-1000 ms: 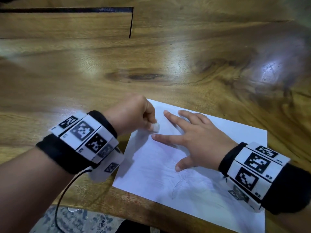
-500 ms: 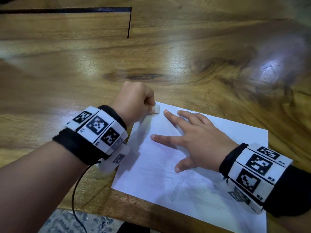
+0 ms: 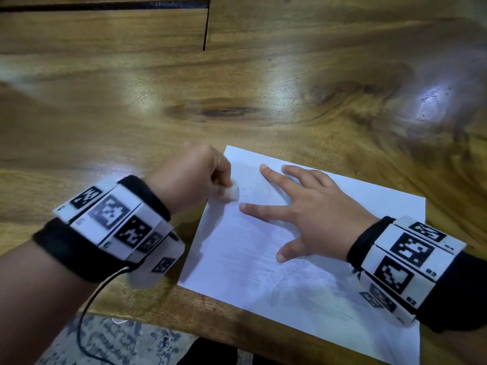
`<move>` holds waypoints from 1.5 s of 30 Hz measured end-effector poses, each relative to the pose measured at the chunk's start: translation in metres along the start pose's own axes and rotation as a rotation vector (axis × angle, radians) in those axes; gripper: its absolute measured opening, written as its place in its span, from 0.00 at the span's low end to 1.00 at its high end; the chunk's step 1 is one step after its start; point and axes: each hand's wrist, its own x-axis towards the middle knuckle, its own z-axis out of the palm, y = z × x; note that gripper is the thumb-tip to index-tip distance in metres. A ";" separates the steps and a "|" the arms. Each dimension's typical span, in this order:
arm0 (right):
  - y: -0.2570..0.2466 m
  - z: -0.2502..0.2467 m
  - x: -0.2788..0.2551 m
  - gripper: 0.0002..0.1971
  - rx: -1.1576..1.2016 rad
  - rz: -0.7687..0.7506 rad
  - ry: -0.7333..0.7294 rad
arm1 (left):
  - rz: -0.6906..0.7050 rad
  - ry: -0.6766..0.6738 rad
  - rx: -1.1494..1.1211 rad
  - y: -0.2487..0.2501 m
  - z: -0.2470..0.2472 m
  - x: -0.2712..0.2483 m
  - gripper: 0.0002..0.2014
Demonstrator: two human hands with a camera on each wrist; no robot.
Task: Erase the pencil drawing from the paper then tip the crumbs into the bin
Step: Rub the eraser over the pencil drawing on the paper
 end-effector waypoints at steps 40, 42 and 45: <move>0.011 -0.012 0.016 0.55 0.091 0.148 0.056 | 0.005 0.000 -0.040 0.003 0.001 0.002 0.06; 0.011 -0.013 0.016 0.55 0.087 0.151 0.053 | 0.011 0.093 -0.052 0.006 -0.002 0.019 0.04; 0.011 -0.014 0.017 0.55 0.084 0.154 0.046 | 0.028 0.130 -0.008 0.009 0.000 0.022 0.03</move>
